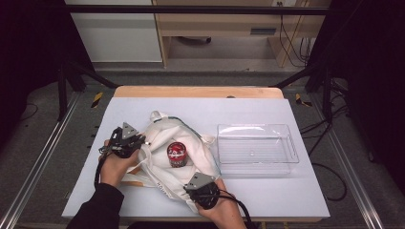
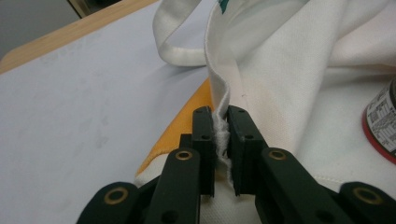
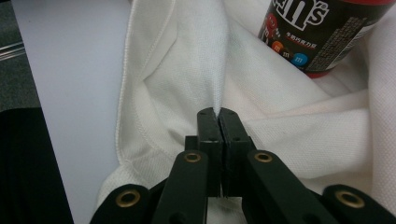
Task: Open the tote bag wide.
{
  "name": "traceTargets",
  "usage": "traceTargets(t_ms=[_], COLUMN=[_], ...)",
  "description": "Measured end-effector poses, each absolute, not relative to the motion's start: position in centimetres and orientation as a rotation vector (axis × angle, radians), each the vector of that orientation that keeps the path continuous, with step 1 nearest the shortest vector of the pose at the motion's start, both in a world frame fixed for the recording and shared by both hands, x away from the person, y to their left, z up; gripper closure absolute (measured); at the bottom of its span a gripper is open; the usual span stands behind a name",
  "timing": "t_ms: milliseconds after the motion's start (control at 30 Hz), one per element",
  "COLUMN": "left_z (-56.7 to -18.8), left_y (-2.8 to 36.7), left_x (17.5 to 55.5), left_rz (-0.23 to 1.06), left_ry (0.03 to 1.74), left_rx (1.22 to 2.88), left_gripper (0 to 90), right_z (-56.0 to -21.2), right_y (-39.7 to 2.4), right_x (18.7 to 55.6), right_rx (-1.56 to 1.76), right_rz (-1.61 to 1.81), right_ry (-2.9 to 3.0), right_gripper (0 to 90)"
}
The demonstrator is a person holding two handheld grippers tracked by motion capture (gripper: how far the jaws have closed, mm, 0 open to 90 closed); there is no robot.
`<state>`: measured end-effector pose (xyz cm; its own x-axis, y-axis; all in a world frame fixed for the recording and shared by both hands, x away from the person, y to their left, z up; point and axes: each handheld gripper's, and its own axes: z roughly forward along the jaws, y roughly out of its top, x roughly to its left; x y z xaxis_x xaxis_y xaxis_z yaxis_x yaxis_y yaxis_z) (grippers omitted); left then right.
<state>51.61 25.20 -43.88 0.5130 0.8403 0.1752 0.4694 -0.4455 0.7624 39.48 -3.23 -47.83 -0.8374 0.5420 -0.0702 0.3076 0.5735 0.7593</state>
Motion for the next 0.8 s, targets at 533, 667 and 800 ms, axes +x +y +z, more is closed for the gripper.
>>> traceTargets(t_ms=[533,667,800], left_z=[-42.5,-41.8,-41.0], left_y=[25.0,25.0,25.5], left_x=[49.7,48.9,48.1], left_rz=[0.803,0.825,0.813], left_ry=[1.031,1.026,1.033], left_rx=[1.989,1.939,1.878], left_gripper=[60.2,49.9,42.0], right_z=[-46.6,-46.1,-45.8], right_y=[-3.7,-4.0,-4.2], right_x=[39.3,39.4,39.6], right_rx=[0.706,0.743,0.777], right_rz=[1.224,1.232,1.239], right_ry=[2.481,2.458,2.448], right_gripper=[57.5,46.1,36.0])
